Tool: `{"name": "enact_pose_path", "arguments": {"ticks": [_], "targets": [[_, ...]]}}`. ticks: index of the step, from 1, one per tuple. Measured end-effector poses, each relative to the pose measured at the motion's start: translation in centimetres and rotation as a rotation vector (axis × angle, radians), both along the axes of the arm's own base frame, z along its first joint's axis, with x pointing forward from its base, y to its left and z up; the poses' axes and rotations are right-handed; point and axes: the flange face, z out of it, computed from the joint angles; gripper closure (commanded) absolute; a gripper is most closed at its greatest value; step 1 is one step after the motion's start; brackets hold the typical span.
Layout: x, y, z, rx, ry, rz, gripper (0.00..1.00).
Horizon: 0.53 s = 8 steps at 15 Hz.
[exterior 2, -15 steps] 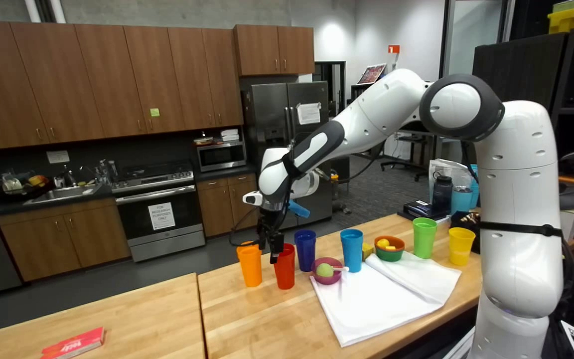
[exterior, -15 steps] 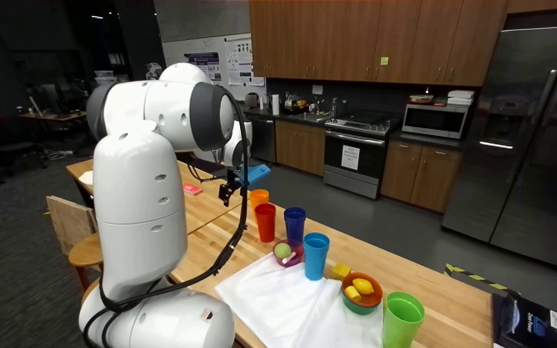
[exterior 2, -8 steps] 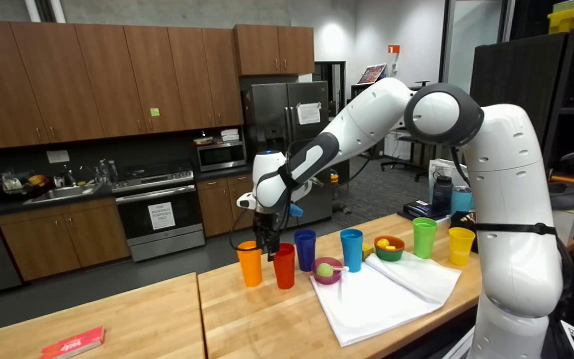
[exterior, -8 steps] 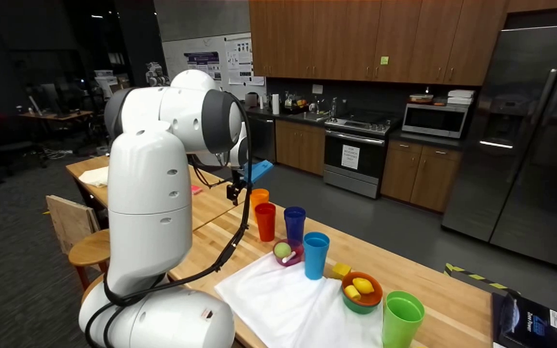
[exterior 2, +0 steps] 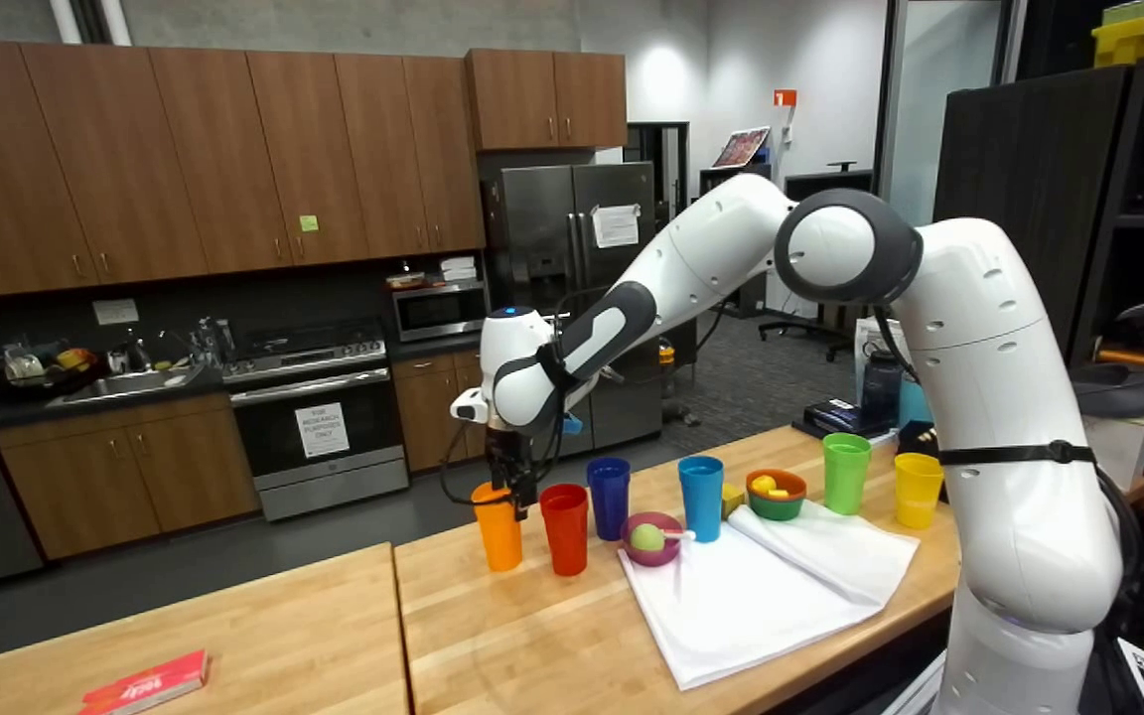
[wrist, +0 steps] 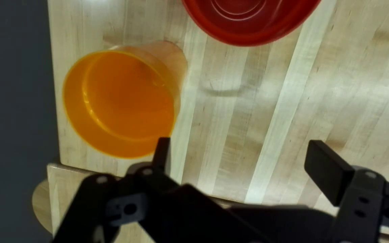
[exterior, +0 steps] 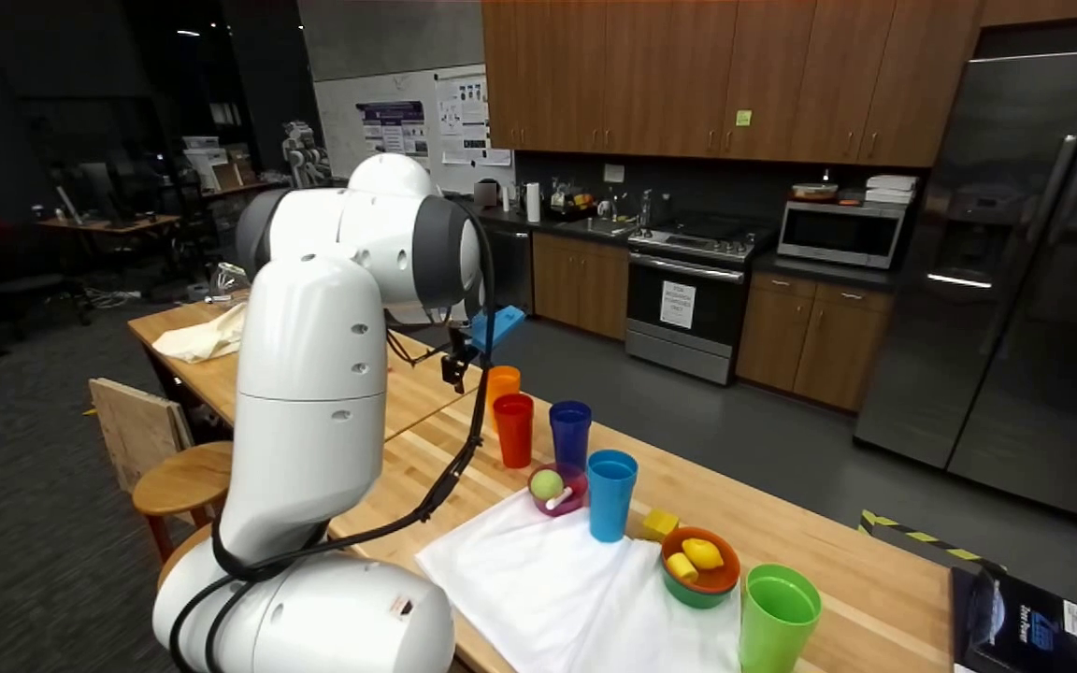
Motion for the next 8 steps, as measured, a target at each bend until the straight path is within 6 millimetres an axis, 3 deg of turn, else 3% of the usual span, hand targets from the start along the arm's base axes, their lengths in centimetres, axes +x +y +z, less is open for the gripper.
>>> {"name": "enact_pose_path", "arguments": {"ticks": [8], "targets": [[2.3,-0.2,0.8,-0.033,-0.06,-0.014,0.0]]}}
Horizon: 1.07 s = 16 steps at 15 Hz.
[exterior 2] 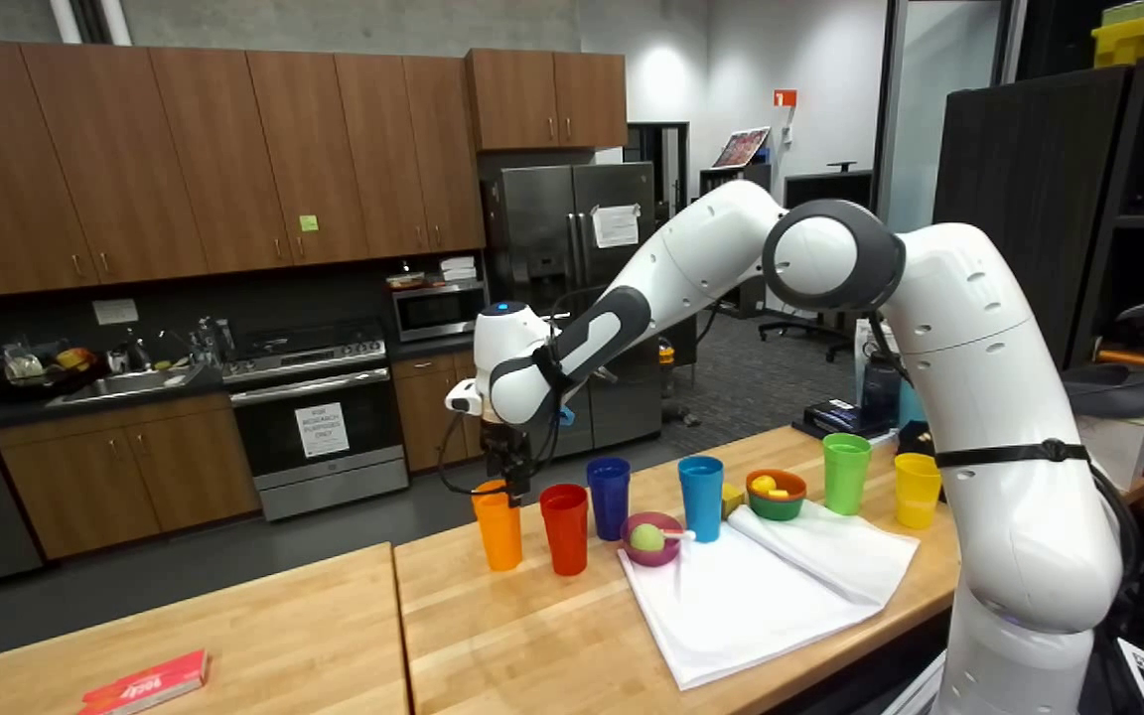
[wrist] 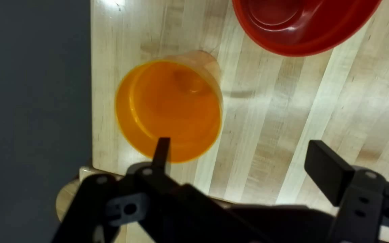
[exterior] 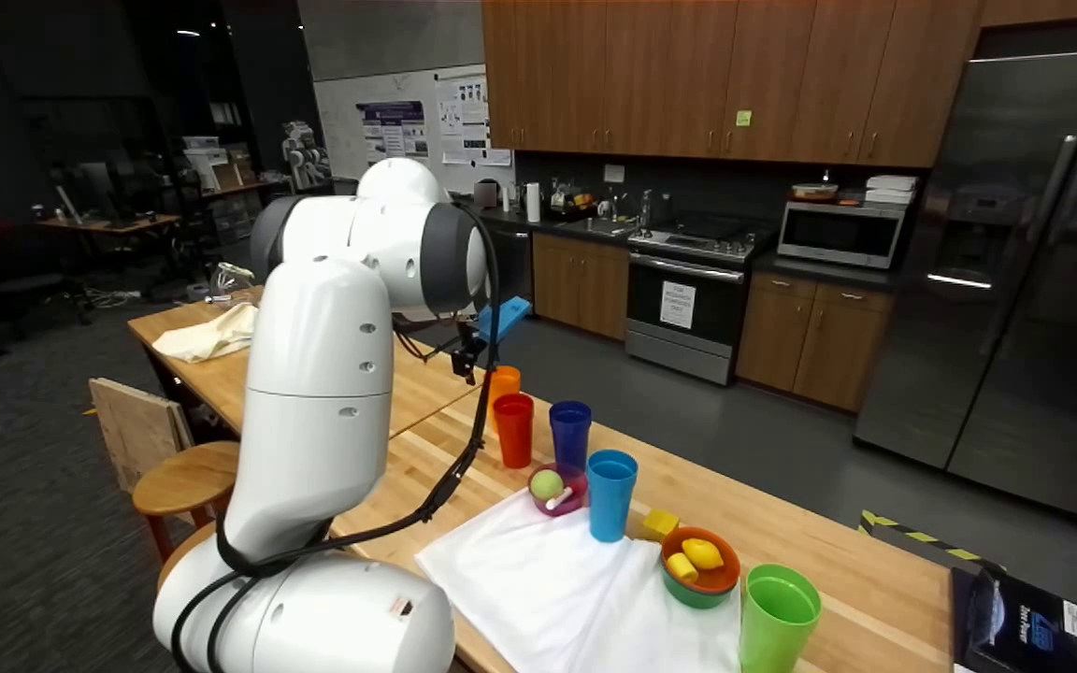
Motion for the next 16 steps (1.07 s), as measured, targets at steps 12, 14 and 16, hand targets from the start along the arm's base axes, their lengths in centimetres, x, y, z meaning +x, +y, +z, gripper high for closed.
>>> {"name": "enact_pose_path", "arguments": {"ticks": [12,14,16], "targets": [[1.1,-0.6,-5.8,-0.009,0.081,-0.029,0.27],[0.9,-0.4,-6.3,-0.013,0.094,-0.026,0.39],[0.7,-0.3,-6.7,-0.024,0.116,-0.025,0.55]]}}
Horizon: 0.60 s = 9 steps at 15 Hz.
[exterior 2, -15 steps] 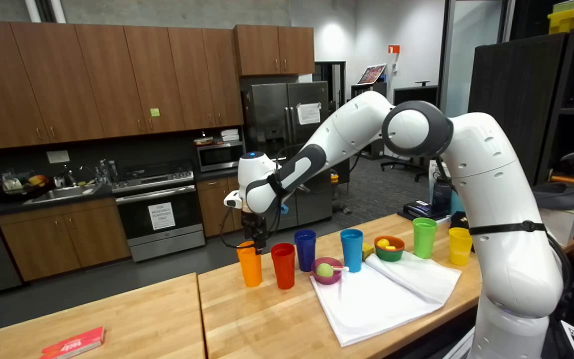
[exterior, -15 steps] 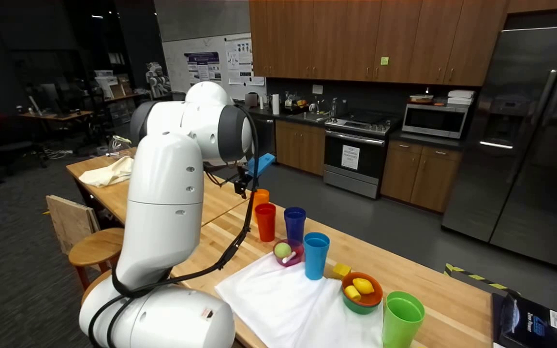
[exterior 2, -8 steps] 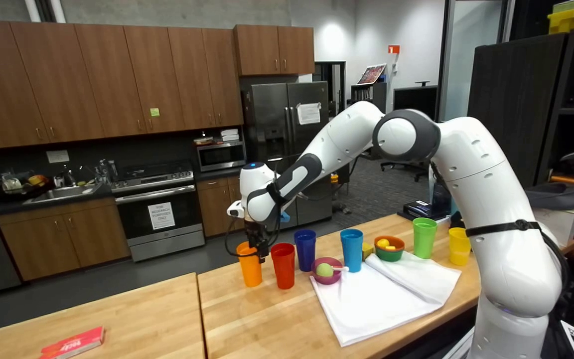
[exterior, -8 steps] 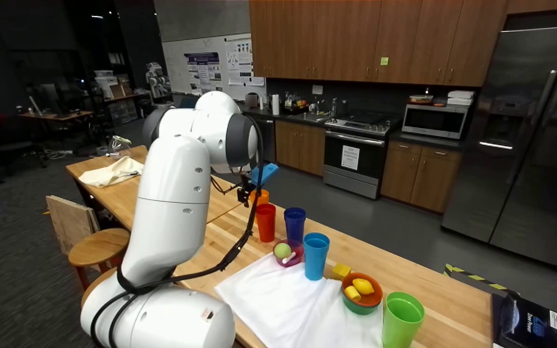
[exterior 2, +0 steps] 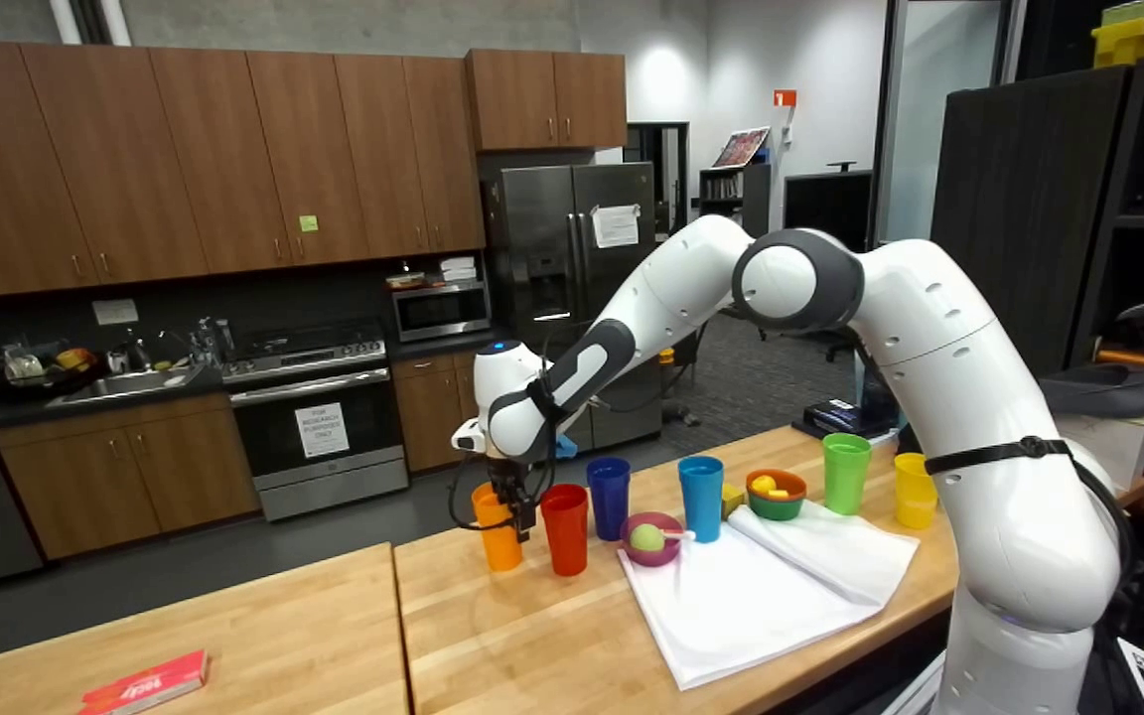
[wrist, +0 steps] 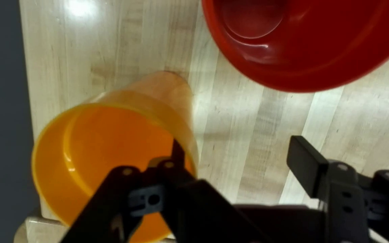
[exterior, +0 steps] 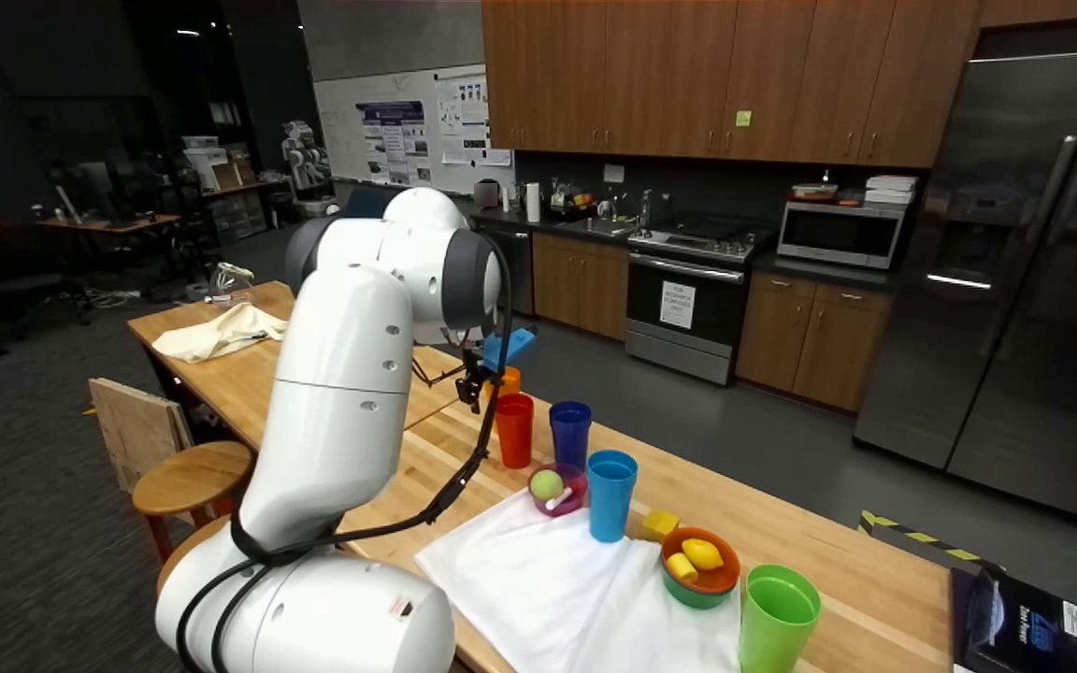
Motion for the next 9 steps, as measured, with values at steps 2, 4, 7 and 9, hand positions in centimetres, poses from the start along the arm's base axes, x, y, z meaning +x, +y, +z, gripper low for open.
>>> {"name": "enact_pose_path", "arguments": {"ticks": [2,4,7,9], "targets": [[-0.3,0.1,-0.1,-0.014,0.026,0.001,0.71],[-0.6,0.4,0.1,-0.026,0.057,0.001,0.87],[-1.2,1.1,0.6,-0.038,0.089,0.009,1.0],[-1.7,1.7,1.9,-0.041,0.082,0.005,1.0]]}}
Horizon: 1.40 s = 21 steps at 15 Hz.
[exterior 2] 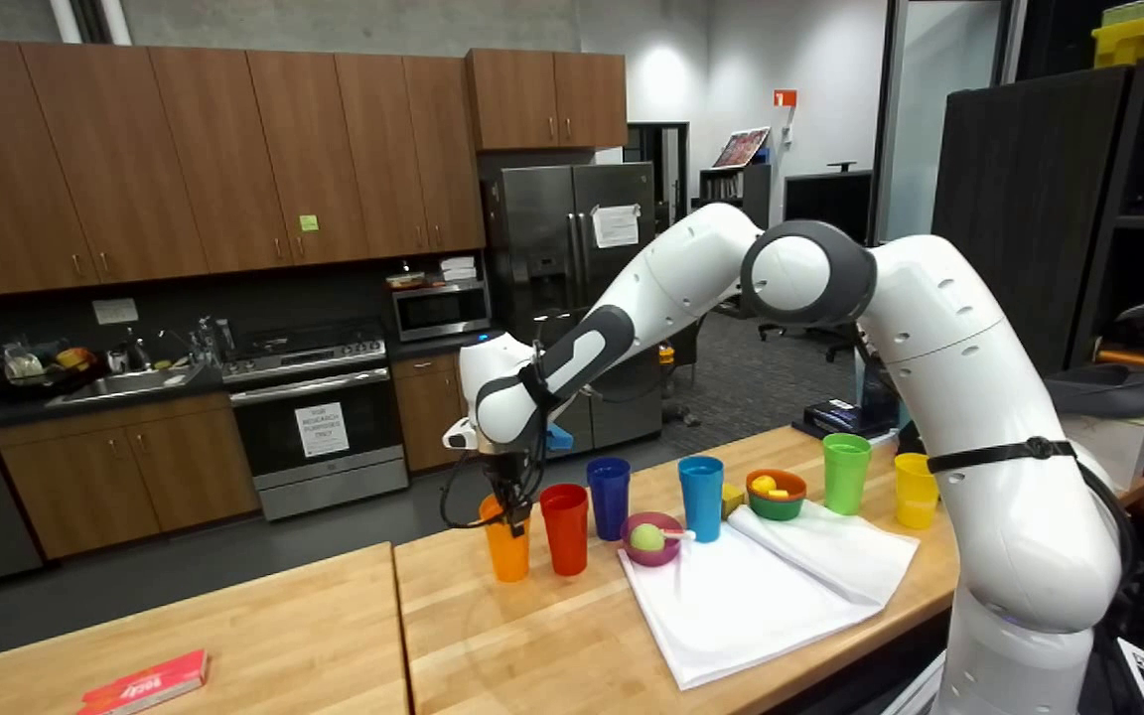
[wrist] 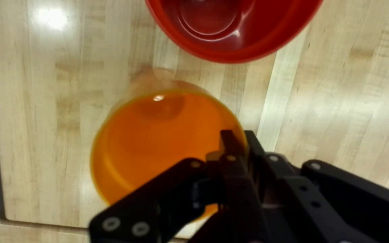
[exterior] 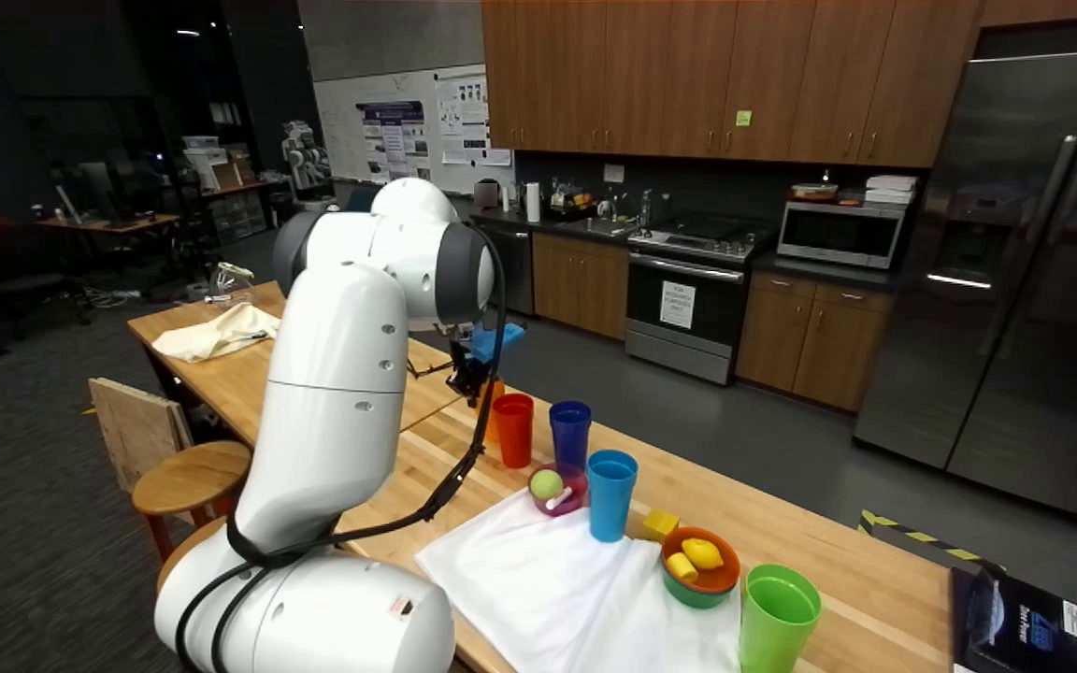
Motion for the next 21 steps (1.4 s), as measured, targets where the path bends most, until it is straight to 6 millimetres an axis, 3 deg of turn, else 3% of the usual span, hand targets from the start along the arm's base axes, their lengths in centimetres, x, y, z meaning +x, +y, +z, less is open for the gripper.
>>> {"name": "enact_pose_path", "arguments": {"ticks": [5,10,15,21], "targets": [[-1.7,0.1,4.8,-0.004,-0.044,-0.034,0.99],[-4.4,-1.9,10.9,-0.008,-0.126,-0.096,0.99],[-9.5,-6.9,17.0,-0.045,-0.191,-0.253,0.99],[-17.1,-13.1,22.6,-0.107,-0.199,-0.41,0.99]]}}
